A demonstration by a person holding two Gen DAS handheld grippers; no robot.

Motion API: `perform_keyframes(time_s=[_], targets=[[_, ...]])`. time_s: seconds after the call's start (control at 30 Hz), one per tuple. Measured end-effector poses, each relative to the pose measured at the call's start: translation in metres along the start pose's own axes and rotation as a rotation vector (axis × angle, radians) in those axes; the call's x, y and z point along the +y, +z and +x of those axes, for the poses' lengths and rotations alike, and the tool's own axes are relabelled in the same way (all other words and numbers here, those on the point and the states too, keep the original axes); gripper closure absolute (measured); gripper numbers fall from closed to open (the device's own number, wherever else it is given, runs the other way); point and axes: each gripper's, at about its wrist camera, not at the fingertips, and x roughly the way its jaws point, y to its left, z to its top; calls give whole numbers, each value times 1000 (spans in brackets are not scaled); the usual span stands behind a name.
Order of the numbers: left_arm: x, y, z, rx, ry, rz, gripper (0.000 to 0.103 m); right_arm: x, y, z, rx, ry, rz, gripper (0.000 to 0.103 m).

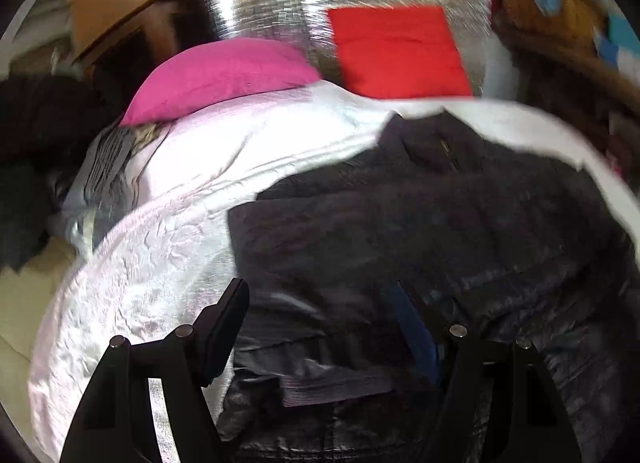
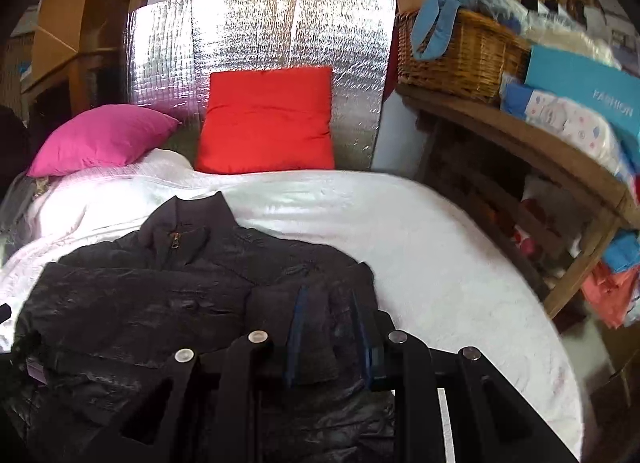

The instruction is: Fold large clothes

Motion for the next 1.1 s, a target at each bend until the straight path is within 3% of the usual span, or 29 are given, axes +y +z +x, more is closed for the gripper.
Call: perform_keyframes(time_s=[0.1,0.17,0.3,0.43,0.57,0.6,0.63,0.67,0.73,0.77,0.83,0.93,0.97,1.03,1.1], targets=[[35,2,1,20,-46,-131,12,-27,-4,20,104,126,123,69],[55,-1,10,67,-75,-193,12,-47,-11,31,138,210,214,12],[78,-9,36,166,-145,-286,12,-84,-24,55,221,374,333,11],[86,-13,50,197,-189,-360,12,-106,-34,76,234,381,417,12],[80,-14,62,225,-244,-369,12,-92,-42,102,305,379,411,14],[75,-15,65,231,-249,-356,18,-85,-46,108,328,372,393,18],[70,-17,68,240,-253,-340,25,-78,-49,114,358,367,374,32],[66,-17,70,251,-252,-328,30,-70,-52,118,384,336,349,38],[60,-16,67,234,-221,-296,38,-62,-50,113,348,300,302,45],[59,-14,64,230,-214,-287,44,-60,-45,106,320,276,283,57],[60,-11,57,209,-210,-290,45,-60,-38,94,274,275,283,63],[64,-14,59,230,-188,-295,38,-62,-39,96,278,277,297,62],[65,-16,63,251,-185,-299,28,-62,-45,105,312,272,309,57],[64,-21,71,294,-208,-311,24,-65,-55,117,362,292,353,40],[64,-21,68,296,-218,-318,24,-70,-54,114,364,323,381,39]])
